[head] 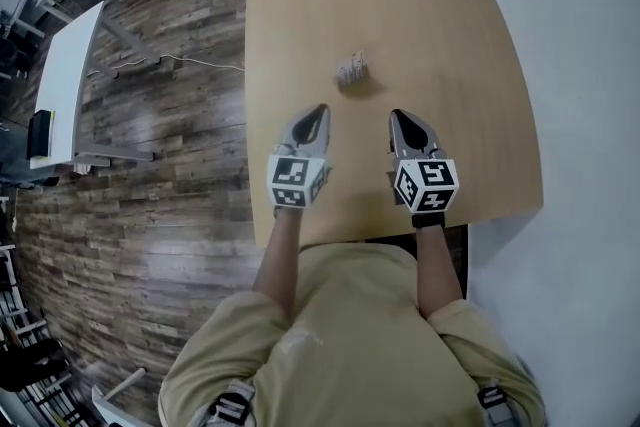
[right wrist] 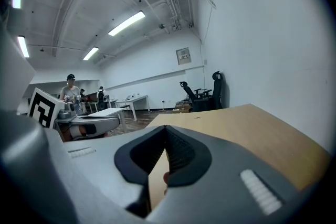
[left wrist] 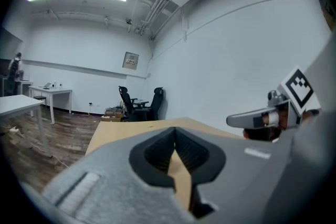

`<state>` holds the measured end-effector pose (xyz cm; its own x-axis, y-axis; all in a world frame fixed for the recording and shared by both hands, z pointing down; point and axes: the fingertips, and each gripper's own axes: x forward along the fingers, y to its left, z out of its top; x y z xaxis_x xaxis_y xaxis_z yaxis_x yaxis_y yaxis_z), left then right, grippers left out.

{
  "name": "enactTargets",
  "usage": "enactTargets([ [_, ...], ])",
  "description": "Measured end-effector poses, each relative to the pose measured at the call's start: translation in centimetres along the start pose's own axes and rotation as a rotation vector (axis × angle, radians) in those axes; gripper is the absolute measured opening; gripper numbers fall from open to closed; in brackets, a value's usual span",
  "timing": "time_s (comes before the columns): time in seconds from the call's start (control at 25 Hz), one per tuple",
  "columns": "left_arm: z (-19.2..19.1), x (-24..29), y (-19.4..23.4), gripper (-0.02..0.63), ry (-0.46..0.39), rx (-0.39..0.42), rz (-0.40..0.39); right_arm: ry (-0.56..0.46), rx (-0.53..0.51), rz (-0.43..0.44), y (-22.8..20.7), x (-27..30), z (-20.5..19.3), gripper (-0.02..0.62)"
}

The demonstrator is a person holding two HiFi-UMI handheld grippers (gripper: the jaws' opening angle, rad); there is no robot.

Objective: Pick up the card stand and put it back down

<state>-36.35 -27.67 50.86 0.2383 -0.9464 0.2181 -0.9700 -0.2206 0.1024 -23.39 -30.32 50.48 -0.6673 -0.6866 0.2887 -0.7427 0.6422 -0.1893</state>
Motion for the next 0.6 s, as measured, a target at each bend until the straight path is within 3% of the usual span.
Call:
enactTargets([
  [0.24, -4.5, 3.7, 1.9, 0.005, 0.088, -0.015, -0.005, 0.061, 0.063, 0.008, -3.0, 2.3, -4.3, 0.006],
  [0.4, -8.4, 5.9, 2.8, 0.121, 0.189, -0.005, -0.053, 0.095, 0.103, 0.009, -5.0, 3.9, -6.4, 0.006],
  [0.6, -11.3, 8.3, 4.9, 0.219, 0.227, 0.038, -0.114, 0.126, 0.132, 0.037, -6.4, 6.8, -8.7, 0.006],
])
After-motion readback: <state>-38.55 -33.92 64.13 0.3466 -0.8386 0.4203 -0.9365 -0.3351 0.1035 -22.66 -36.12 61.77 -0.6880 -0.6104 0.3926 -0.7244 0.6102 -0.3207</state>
